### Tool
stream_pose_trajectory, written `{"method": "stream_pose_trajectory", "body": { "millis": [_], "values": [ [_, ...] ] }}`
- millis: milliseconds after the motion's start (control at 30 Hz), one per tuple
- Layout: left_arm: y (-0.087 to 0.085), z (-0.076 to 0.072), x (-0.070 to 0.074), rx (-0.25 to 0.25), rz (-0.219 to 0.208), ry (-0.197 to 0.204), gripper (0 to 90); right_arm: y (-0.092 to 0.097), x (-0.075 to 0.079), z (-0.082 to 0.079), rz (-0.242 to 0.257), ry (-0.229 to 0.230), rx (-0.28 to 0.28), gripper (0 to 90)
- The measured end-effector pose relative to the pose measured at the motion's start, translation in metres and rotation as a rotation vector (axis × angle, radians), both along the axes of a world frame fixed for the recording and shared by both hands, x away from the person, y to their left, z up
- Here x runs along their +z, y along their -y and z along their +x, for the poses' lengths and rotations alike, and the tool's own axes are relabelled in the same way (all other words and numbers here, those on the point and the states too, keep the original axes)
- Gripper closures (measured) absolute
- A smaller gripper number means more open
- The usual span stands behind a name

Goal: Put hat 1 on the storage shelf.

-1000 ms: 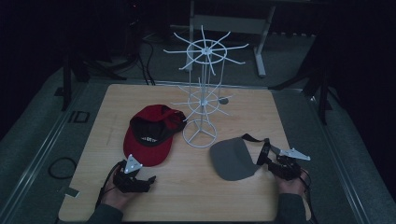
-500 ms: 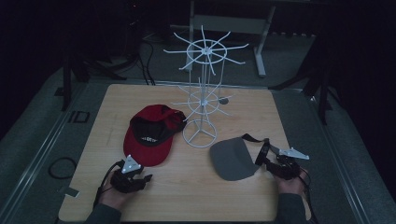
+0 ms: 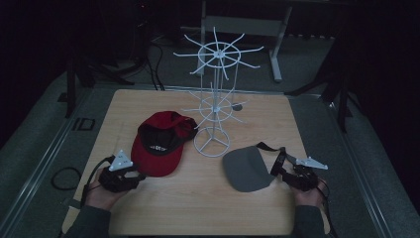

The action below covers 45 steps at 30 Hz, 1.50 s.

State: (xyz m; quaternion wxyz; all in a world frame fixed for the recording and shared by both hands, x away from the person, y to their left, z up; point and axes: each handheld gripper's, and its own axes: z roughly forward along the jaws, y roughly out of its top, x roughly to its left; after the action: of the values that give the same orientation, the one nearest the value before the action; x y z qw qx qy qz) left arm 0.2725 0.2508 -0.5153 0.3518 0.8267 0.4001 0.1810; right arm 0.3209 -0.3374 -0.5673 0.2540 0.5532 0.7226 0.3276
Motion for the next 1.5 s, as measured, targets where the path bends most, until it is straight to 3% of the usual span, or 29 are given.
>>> {"method": "stream_pose_trajectory", "body": {
  "millis": [233, 633, 667, 1067, 1133, 1500],
  "values": [
    [-0.025, 0.019, 0.001, 0.083, -0.028, -0.02, 53.2, 0.0, 0.0, 0.0, 0.0, -0.001, 0.001, 40.4],
    [-0.039, 0.05, -0.008, 0.129, -0.085, -0.106, 53.1, 0.0, 0.0, 0.0, 0.0, -0.001, 0.007, 38.7],
    [-0.039, 0.051, -0.009, 0.126, -0.099, -0.117, 53.1, 0.0, 0.0, 0.0, 0.0, -0.001, 0.008, 38.5],
    [-0.025, 0.049, -0.013, 0.069, -0.084, -0.184, 62.1, -0.001, 0.0, 0.0, -0.001, -0.003, 0.01, 37.8],
    [-0.016, 0.05, -0.016, 0.027, -0.09, -0.217, 59.5, -0.001, 0.0, 0.0, -0.002, -0.003, 0.01, 37.7],
    [-0.009, 0.068, -0.025, -0.016, -0.139, -0.279, 54.0, -0.001, 0.0, 0.001, -0.001, -0.005, 0.012, 36.9]
  ]
}}
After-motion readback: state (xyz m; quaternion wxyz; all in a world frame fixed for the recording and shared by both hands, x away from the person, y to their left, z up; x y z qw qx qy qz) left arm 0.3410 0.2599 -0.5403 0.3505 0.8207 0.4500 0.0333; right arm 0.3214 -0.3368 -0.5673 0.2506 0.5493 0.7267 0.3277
